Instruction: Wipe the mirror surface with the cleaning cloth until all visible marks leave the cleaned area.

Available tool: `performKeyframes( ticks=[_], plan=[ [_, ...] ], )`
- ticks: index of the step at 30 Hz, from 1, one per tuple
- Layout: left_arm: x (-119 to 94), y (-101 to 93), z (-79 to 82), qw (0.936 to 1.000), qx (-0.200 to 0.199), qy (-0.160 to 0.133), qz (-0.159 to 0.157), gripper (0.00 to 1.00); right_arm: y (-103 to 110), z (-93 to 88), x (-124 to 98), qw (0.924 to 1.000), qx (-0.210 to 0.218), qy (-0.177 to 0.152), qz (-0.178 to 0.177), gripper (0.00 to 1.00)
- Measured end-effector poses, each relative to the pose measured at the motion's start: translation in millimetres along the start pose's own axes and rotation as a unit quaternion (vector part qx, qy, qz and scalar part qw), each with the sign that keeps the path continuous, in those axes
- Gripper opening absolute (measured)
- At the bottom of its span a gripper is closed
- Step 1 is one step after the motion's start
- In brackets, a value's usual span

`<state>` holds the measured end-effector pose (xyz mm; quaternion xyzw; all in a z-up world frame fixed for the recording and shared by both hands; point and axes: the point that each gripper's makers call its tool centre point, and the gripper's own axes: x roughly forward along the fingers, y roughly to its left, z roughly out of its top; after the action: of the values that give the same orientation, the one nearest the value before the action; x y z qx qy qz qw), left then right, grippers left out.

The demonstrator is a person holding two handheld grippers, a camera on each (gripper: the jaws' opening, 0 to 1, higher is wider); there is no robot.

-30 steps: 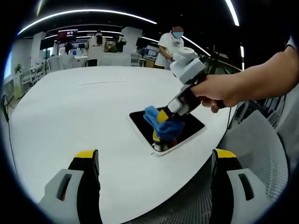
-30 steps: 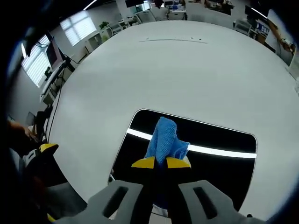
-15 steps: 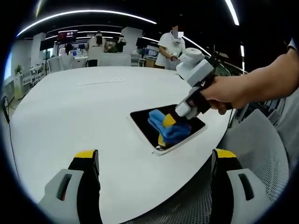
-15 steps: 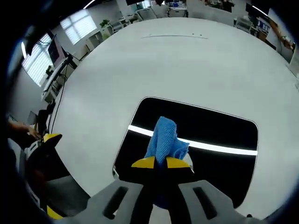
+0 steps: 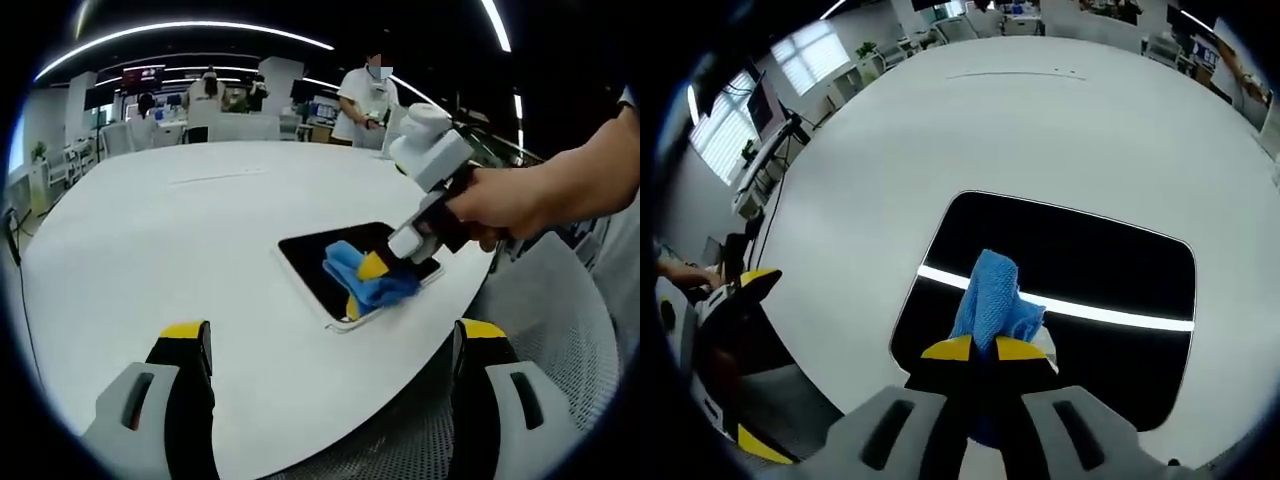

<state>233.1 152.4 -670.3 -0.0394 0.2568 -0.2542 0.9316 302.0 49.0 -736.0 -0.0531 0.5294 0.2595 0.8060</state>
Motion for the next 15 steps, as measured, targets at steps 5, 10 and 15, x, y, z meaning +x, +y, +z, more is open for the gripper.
performKeyframes(
  ticks=[5,10,15],
  plan=[
    [0.1,0.1,-0.2,1.0000,0.001,0.001,-0.001,0.99,2.5,-4.2,-1.6,1.0000,-0.007,-0.005,-0.001,0.00],
    [-0.1,0.8,0.6,1.0000,0.001,-0.001,0.000,0.99,4.4,-7.8,-2.6,1.0000,0.000,-0.005,0.005,0.00],
    [-0.1,1.0,1.1,1.0000,-0.001,-0.003,0.001,0.99,6.2,-10.2,-3.5,0.9999,-0.001,-0.005,0.009,0.00]
  ],
)
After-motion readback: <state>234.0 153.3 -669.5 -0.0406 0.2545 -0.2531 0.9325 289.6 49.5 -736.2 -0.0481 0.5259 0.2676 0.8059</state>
